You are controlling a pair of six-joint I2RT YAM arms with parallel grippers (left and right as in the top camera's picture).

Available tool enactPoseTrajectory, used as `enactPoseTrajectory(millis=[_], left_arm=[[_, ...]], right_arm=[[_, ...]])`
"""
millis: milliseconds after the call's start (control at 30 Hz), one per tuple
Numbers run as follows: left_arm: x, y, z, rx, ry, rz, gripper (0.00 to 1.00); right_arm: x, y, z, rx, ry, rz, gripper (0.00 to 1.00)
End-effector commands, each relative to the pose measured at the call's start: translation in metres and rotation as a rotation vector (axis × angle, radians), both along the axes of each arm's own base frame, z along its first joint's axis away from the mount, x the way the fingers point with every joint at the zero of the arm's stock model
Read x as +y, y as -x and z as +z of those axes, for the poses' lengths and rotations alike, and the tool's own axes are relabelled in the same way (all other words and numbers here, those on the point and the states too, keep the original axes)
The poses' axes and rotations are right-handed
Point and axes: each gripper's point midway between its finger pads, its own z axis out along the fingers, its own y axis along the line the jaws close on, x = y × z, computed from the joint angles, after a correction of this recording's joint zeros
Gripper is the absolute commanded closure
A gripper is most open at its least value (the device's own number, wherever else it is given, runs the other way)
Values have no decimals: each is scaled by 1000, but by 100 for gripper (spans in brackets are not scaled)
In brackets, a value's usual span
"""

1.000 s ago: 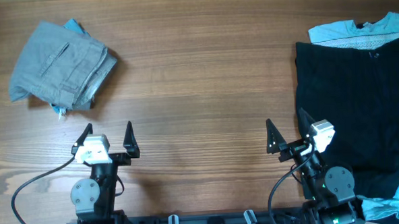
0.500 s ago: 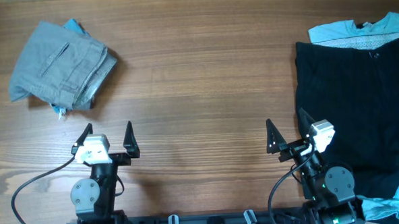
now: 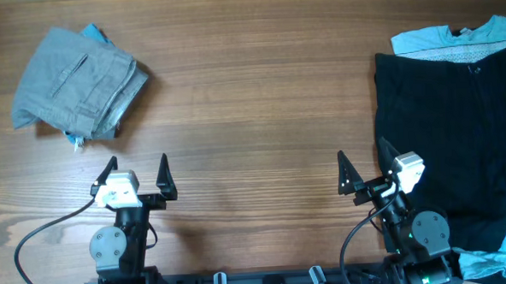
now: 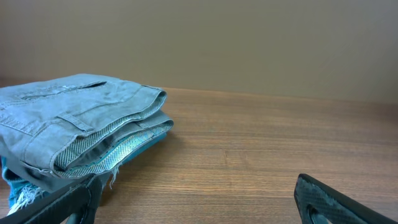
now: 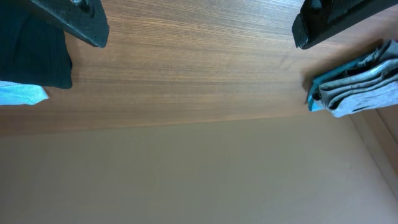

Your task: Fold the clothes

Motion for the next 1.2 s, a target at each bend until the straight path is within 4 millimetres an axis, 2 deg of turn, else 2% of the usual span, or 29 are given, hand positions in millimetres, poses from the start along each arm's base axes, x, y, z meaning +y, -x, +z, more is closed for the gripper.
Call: enactPoseTrajectory(millis=[0,200,433,500,667,833,967,1167], left_arm=[[-1,0,-2,0,-1,-4,0],[-1,0,-2,0,4,-5,0],[-9,0,0,3,158,-41,0],[-18,2,6,-6,161,-90,0],[-19,9,24,19,166,-93,0],[-7,15,55,97,166,-15,0],[-12,4,69,223,186,-34,0],[-16,-22,79,482,210,-40,0]], right_arm=[[-4,-1,2,-7,-8,-22,0],[-4,-1,2,-7,-10,-21,0],[1,1,2,16,-80,9,0],[3,2,5,18,-83,22,0],[2,7,8,90,-69,21,0],[2,12,23,200,-47,19,0],[3,8,36,323,-22,16,0],[7,-9,43,574,33,6,0]])
